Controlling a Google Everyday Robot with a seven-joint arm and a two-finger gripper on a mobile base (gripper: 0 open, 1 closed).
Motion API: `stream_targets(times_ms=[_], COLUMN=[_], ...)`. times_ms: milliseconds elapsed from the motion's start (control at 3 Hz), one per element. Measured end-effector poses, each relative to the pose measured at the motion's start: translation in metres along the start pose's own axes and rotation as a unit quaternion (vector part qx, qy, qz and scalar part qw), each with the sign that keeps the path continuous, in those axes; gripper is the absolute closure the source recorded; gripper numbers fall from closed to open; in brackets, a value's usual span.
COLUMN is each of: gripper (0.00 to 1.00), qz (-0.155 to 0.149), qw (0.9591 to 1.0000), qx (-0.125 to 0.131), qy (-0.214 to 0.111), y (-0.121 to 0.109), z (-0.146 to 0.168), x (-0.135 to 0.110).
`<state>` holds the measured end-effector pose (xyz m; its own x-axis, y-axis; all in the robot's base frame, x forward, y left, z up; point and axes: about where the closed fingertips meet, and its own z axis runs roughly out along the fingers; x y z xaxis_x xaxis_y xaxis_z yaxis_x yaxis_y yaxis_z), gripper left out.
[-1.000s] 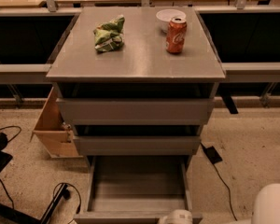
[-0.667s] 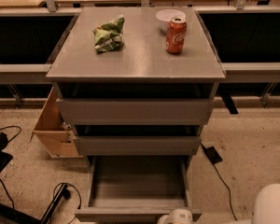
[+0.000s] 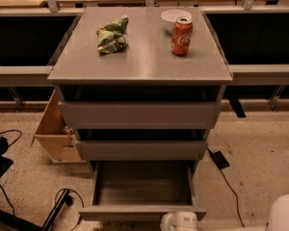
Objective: Close bottom drawer
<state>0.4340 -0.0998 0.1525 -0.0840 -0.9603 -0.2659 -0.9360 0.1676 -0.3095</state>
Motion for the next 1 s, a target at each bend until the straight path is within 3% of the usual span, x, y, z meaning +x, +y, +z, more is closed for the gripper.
stream_targets(times_ms=[333, 667, 1000], gripper=[1.0, 1.0, 1.0], qz=[-0.03, -0.03, -0.042], qw=[0.9984, 0.9984, 0.9966], qx=[0.048, 0.048, 0.07], qy=[-0.002, -0.002, -0.007], y=[-0.051, -0.051, -0.09], z=[0.002, 0.001, 0.013], x=[-0.007, -0.007, -0.009])
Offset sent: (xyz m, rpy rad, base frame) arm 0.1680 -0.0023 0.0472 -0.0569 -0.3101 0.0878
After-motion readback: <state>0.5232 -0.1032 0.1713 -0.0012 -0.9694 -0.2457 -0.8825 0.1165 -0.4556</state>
